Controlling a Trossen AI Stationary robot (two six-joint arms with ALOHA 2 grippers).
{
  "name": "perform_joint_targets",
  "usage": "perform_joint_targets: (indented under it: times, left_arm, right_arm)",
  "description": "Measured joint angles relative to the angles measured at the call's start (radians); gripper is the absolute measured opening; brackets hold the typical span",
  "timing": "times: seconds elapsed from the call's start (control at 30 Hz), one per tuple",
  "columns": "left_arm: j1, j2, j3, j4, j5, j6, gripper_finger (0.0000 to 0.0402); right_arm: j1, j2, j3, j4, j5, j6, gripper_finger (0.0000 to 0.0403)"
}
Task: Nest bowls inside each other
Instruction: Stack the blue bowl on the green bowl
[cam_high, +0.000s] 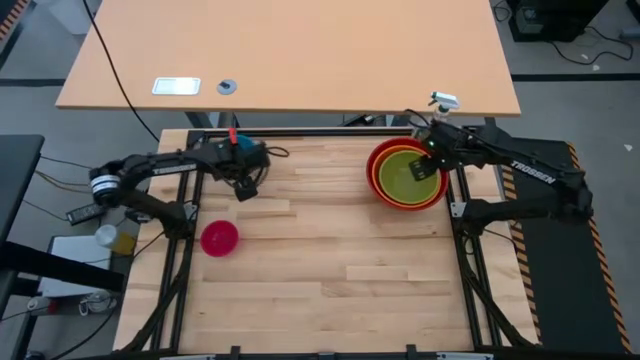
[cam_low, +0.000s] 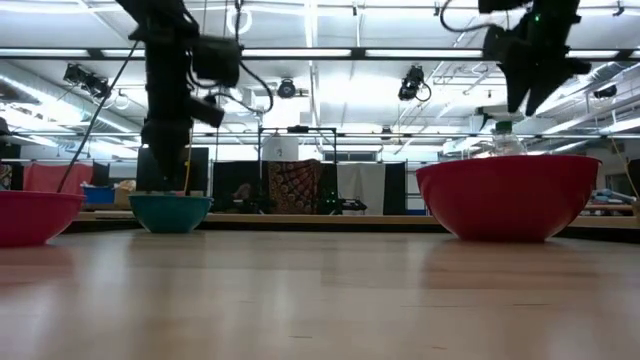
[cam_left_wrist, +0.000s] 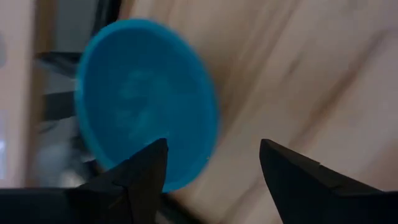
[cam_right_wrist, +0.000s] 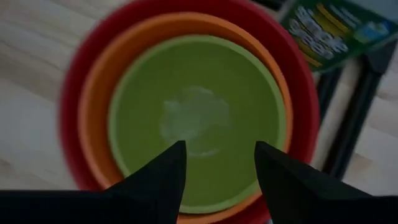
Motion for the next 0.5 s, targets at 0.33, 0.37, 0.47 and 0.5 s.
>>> perform_joint_targets:
  times: [0.33,0.37,0.47,0.5]
  left_arm:
    - [0.096,0.228,0.0,0.027,-0.021,0.105,0.0259]
    - [0.106,0.246,0.0,0.027,-0.018,0.108,0.0258]
    - [0.132,0.289,0.0,0.042,-0.017,0.111,0.025]
    - [0.14,0.298,0.0,0.053,-0.017,0.111,0.0242]
  right_arm:
    - [0.132,0.0,0.076,0.019,0.08,0.075,0.0197]
    - [0.139,0.0,0.076,0.024,0.08,0.076,0.0197]
    - [0.16,0.001,0.076,0.041,0.08,0.083,0.0197]
    - [0.167,0.002,0.077,0.05,0.081,0.089,0.0197]
